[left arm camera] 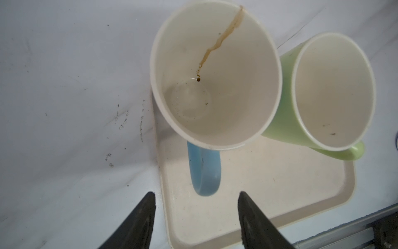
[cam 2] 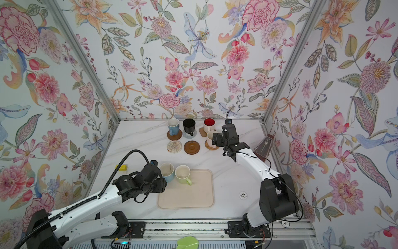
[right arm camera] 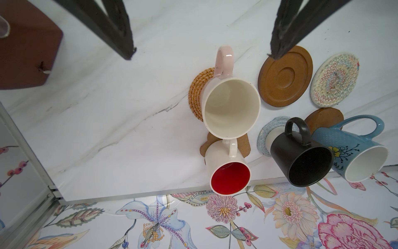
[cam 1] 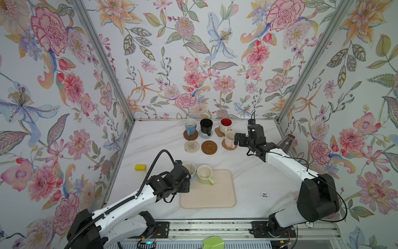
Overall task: Place cups on coasters
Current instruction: Pick up the cup from the tray.
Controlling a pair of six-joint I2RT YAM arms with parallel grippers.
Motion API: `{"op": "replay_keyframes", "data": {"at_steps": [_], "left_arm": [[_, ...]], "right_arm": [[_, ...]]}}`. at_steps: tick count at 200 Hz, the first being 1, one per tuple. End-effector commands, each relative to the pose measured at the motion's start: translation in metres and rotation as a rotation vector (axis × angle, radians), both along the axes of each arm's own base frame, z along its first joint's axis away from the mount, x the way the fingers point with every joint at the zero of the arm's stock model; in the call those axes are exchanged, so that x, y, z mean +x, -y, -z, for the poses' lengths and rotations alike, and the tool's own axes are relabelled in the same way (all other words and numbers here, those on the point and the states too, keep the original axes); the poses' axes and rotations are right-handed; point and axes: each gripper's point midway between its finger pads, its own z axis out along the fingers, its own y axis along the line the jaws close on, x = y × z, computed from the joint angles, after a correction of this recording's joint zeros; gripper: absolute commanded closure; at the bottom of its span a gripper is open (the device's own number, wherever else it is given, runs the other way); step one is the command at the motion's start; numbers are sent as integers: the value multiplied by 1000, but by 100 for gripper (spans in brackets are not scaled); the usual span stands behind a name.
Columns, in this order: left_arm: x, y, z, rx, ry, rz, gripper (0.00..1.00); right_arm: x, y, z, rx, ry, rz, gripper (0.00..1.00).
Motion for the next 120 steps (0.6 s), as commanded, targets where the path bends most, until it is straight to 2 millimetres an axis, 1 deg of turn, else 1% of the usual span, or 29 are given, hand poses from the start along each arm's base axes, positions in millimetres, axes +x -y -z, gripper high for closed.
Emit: {"op": "replay_keyframes", "data": {"at_steps": [1,23,52,63,120], "left_arm": [[8,4,-9,23,36,9,37],[12,6,-7,34,36,10,39],[16,11,-4,53,27,18,46],[18,13,-2,63,22,24,46],[20,13,8,111,-3,35,52]], "right_arm": [[-3,6,-8,16,26,21,1],[-5,8,-8,17,29,24,1],[-5,9,-7,19,27,25,1],[-5,9,-7,20,26,24,1],[-7,11,-5,25,25,25,1]]}}
